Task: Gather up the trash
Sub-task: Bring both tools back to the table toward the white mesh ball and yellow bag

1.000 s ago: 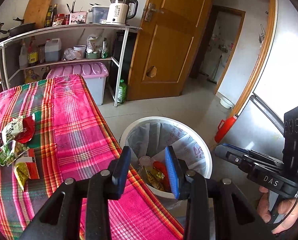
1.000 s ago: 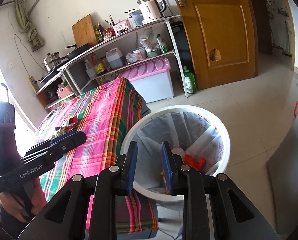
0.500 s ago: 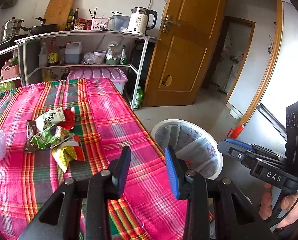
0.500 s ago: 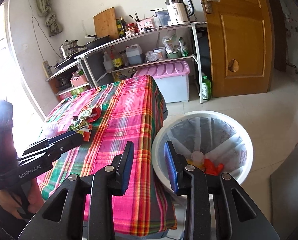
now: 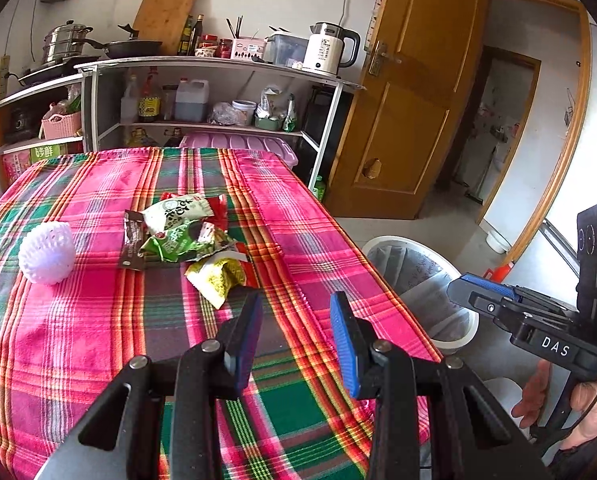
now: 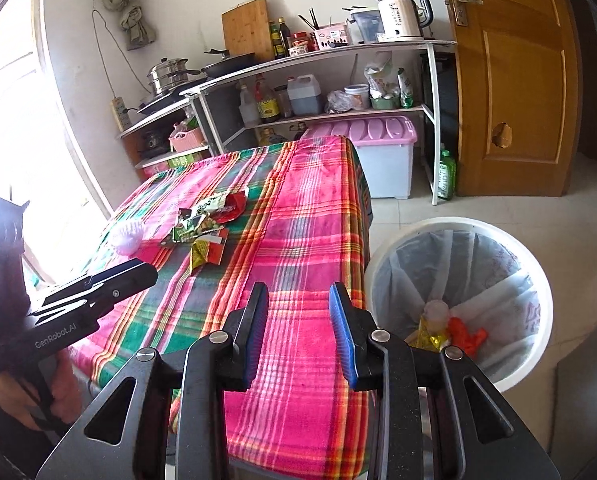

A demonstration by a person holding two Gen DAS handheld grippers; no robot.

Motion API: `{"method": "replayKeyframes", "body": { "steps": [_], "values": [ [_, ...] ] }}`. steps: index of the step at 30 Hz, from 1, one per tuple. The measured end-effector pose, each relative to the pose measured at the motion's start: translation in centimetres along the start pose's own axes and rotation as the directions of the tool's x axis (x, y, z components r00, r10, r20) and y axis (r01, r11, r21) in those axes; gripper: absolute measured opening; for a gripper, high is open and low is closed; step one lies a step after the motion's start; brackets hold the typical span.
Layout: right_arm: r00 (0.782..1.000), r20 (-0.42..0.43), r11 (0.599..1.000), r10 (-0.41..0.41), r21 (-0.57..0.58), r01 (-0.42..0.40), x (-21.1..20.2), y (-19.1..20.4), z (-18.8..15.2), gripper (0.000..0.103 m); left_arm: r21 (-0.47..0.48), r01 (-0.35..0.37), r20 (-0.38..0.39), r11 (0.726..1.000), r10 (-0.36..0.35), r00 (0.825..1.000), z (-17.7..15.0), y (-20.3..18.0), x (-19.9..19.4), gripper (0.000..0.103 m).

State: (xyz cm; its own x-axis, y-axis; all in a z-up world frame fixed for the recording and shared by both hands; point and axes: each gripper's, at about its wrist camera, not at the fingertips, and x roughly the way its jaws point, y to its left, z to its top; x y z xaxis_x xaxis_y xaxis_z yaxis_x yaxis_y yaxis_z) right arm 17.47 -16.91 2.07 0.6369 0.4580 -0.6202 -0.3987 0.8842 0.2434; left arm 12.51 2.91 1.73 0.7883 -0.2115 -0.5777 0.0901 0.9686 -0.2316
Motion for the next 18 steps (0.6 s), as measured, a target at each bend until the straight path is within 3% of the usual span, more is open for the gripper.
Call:
{"method": "replayKeyframes", "body": {
  "steps": [12, 18],
  "values": [
    [0.997, -0.066, 0.997, 0.050, -0.052, -0.054, 2.6, 2.3, -0.2, 0.033, -0.055, -0.083, -0.011, 0.995, 0.083, 0.997, -1.4, 3.6, -0.8, 0.037],
    [0.993, -0.082, 0.993, 0.081, -0.077, -0.088, 4.0, 3.7, 0.4, 0.044, -0.095, -0.138, -0.011, 0.986, 0.137, 0.990, -1.3, 6.0, -1.0, 0.038]
  ]
}}
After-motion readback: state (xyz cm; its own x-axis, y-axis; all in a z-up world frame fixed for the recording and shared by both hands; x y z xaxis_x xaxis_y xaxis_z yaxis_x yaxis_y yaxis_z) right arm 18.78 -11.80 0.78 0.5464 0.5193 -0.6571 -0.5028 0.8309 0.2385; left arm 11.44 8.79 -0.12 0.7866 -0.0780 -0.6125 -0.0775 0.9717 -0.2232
